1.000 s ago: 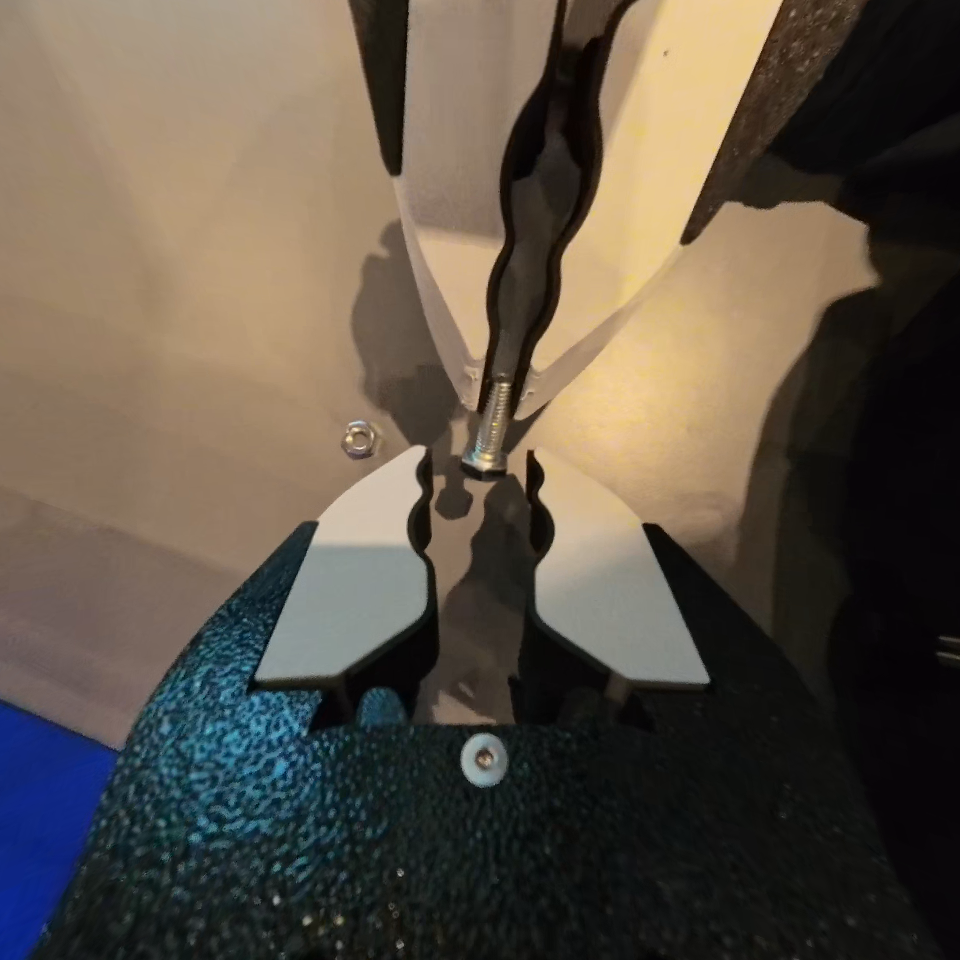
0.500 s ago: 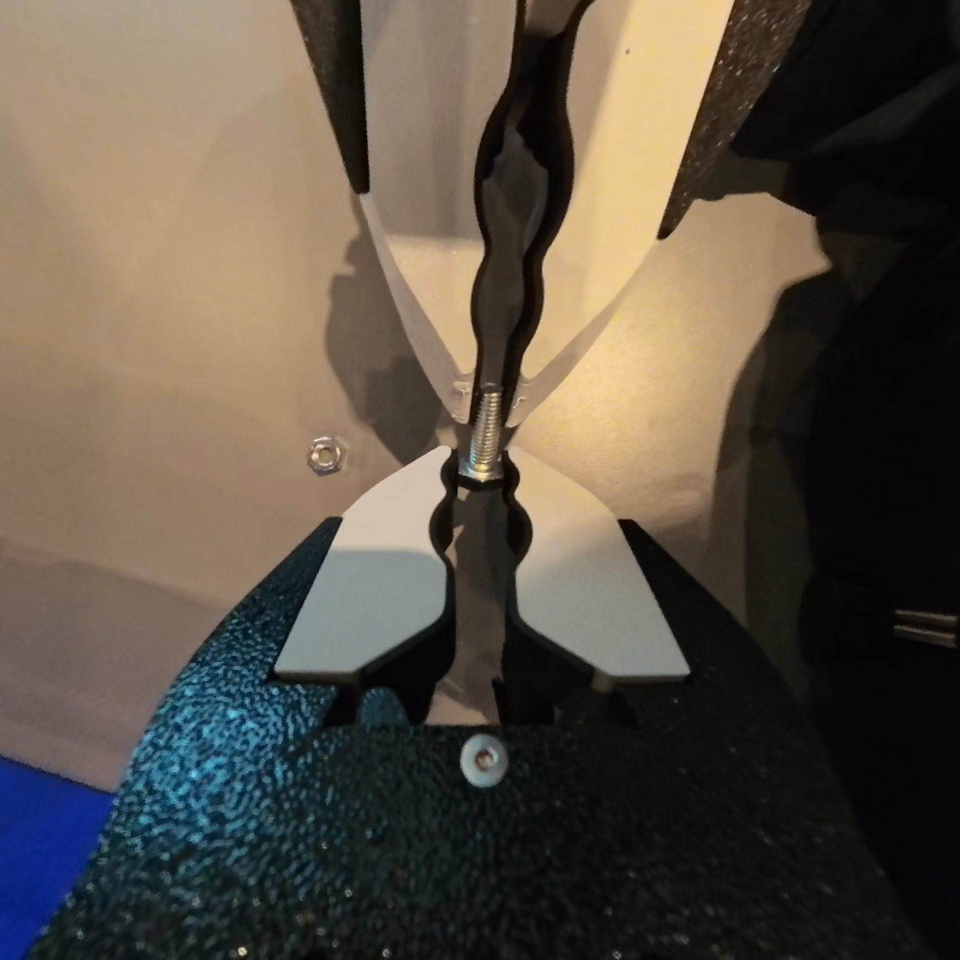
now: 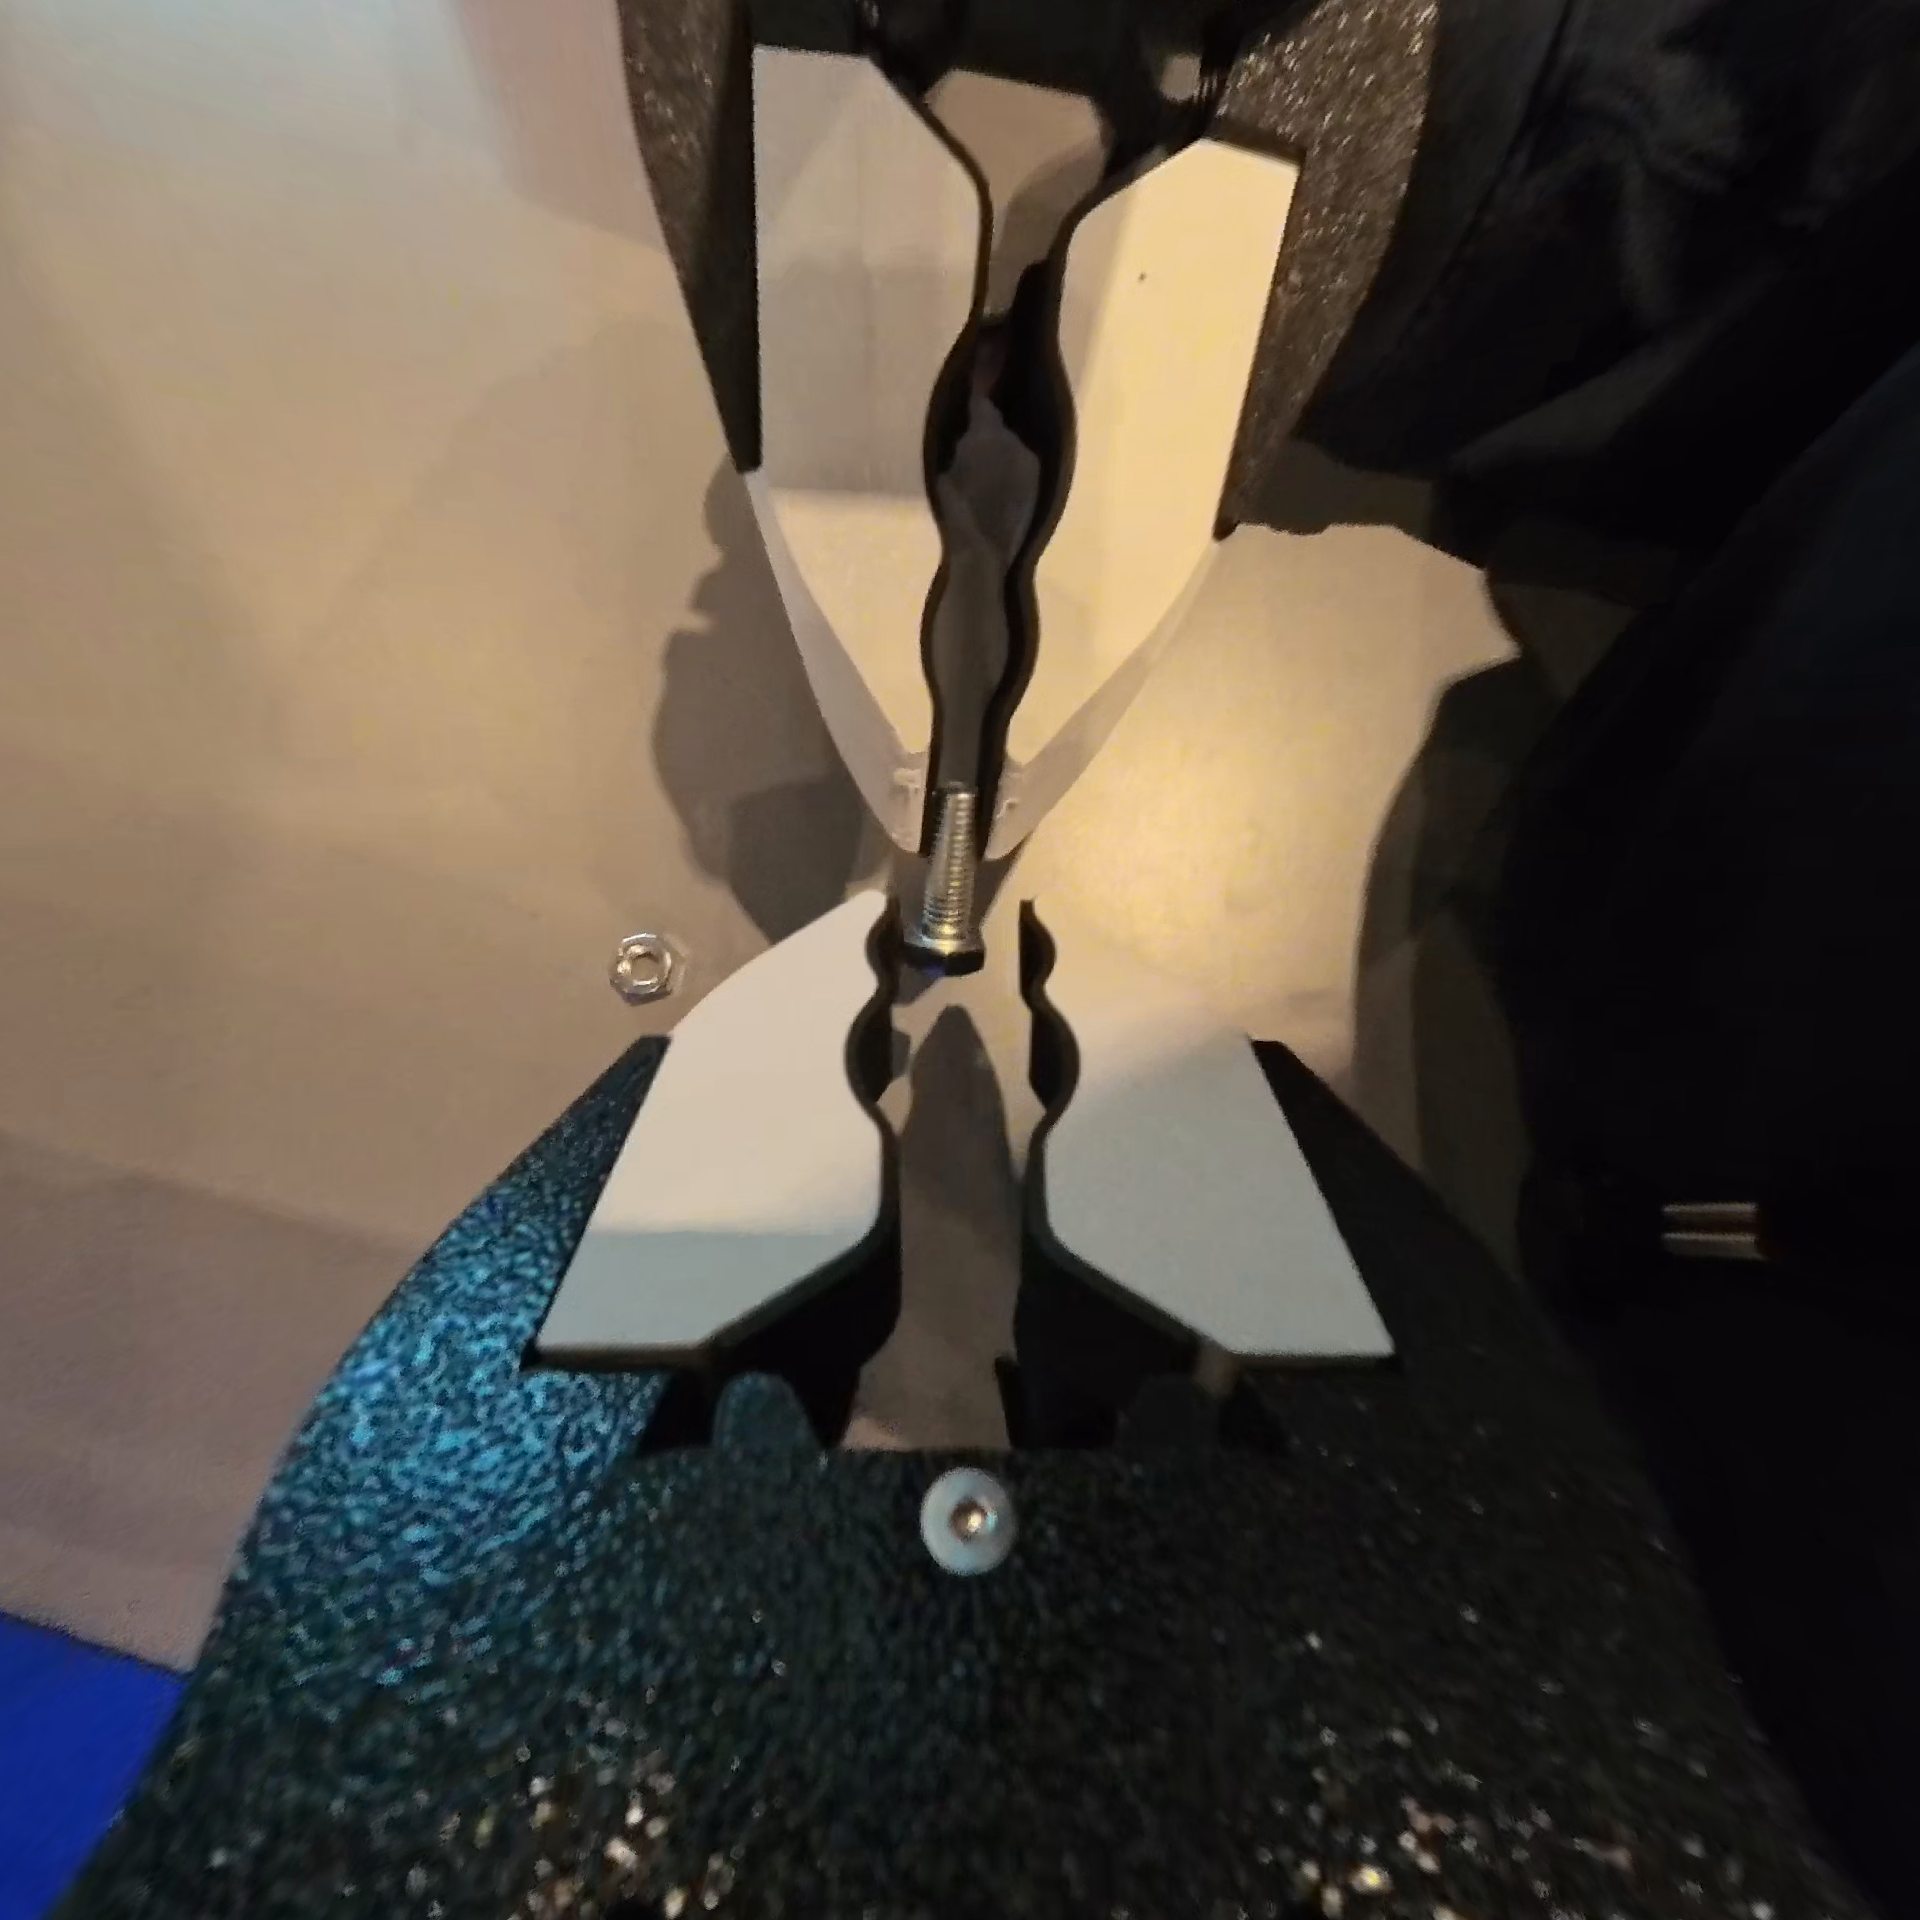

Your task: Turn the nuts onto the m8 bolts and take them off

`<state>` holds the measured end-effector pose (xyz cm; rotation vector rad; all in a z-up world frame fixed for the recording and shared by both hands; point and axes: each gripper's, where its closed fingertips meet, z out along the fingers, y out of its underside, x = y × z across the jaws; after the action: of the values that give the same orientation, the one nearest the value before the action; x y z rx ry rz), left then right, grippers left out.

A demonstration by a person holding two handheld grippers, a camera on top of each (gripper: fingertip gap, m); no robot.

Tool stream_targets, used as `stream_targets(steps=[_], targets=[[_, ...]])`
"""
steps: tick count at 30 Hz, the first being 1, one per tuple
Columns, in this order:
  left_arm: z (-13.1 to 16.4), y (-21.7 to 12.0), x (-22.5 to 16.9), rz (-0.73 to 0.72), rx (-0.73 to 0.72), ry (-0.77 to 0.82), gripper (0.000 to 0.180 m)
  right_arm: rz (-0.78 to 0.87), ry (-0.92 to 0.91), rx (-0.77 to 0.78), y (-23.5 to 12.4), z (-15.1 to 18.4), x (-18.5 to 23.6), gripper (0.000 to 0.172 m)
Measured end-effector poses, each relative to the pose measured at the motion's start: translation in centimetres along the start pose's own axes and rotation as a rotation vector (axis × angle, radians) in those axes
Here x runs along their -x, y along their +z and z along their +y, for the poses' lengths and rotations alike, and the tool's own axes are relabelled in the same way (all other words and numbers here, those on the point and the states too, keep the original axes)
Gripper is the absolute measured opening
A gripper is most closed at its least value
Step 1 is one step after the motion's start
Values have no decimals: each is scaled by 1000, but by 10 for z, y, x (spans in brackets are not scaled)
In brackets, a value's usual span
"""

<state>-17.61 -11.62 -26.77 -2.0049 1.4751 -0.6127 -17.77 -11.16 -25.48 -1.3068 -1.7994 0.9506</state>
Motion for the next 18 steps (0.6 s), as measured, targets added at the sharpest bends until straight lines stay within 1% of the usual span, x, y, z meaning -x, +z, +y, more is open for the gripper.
stream_targets(steps=[6,11,14,18], targets=[[-3,-4,-1,19,-33,-18,17,-8,-6,-28,-1,-4,1,7],[-1,-3,-1,10,-20,-8,23,-3,-3,-53,-5,-8,0,7],[-3,-3,-1,3,-26,8,15,-11,-2,-60,-6,-9,2,7],[-2,-3,1,-19,-24,23,14,-6,3,-60,-5,-9,1,7]])
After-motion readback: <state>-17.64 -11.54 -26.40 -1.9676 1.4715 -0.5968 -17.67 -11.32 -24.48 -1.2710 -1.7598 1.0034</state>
